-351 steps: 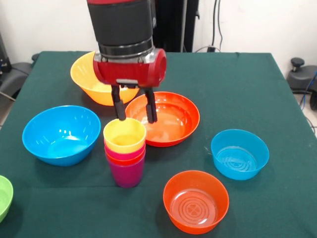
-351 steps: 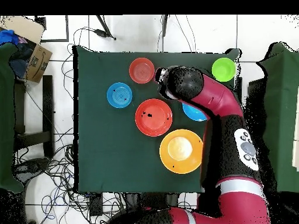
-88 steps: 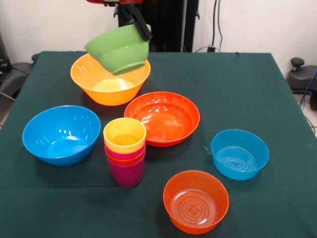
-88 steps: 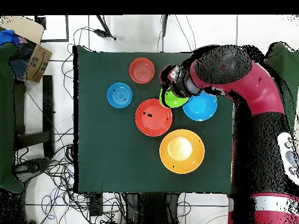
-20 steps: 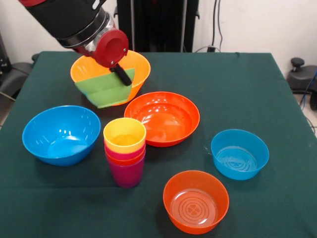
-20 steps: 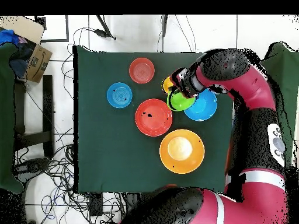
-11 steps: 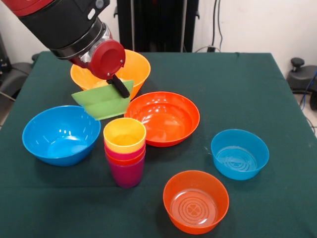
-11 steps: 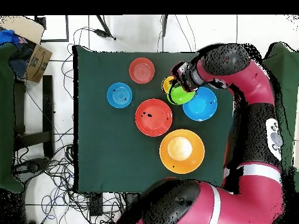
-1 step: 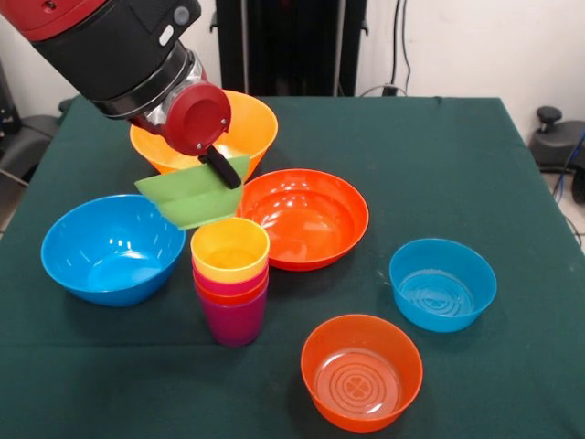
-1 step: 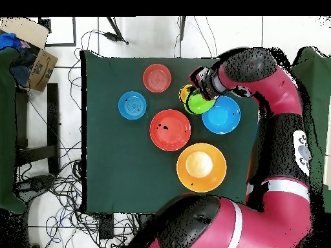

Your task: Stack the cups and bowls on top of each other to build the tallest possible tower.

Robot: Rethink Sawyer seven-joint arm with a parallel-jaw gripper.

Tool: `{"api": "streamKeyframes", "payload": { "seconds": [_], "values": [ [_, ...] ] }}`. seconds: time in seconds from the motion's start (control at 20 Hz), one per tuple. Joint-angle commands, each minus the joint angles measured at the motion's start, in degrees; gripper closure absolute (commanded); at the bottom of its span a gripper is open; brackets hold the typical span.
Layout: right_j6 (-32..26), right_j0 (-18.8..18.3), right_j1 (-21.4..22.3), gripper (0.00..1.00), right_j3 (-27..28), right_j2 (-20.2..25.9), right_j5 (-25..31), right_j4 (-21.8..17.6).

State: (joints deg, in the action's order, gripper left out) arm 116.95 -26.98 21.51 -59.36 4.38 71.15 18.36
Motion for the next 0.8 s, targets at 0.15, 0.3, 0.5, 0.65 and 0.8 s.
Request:
{"api": "streamKeyframes", "payload": {
  "seconds": [0.15,0.3,0.5,0.65,0.8],
  "values": [
    [9.7,2.2,-1.2,1.00,1.9,1.6,-0.1,0.1],
    [9.6,2.2,-2.1,1.00,2.1,2.0,-0.6,0.6],
    [10.1,2.3,-2.5,1.00,2.2,2.0,-0.4,0.9],
    [10.7,2.5,-2.0,1.00,2.3,1.7,0.0,1.0],
    [13.0,2.9,-0.8,1.00,2.0,1.1,2.6,1.8]
  ]
}}
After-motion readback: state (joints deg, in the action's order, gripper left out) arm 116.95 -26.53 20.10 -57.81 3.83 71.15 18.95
